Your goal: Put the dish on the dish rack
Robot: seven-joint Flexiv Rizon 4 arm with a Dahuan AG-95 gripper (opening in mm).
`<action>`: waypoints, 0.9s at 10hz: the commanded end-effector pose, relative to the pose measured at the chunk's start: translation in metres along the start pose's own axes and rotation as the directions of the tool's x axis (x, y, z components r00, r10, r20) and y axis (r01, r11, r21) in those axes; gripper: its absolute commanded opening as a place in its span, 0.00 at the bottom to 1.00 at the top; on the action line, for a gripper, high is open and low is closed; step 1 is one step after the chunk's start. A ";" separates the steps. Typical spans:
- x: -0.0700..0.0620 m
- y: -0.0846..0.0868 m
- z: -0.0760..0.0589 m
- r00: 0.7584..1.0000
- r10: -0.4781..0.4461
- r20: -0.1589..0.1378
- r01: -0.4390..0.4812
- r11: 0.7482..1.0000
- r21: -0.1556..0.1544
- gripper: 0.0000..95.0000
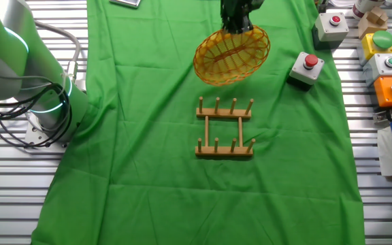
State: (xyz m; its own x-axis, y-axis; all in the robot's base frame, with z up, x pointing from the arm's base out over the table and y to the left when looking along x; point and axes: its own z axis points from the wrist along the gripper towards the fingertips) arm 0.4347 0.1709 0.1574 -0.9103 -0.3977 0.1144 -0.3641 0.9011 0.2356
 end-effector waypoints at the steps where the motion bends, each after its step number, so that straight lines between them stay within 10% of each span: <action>1: 0.019 -0.009 -0.024 1.000 -0.004 -0.021 0.003 0.999 -0.033 0.00; 9: 0.047 -0.034 -0.093 0.955 -0.137 -0.264 0.095 0.981 -0.168 0.00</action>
State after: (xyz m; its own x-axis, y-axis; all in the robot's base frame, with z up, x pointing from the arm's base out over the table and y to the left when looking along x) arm 0.4220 0.1106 0.2372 -0.7980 -0.5246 0.2965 -0.4052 0.8314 0.3803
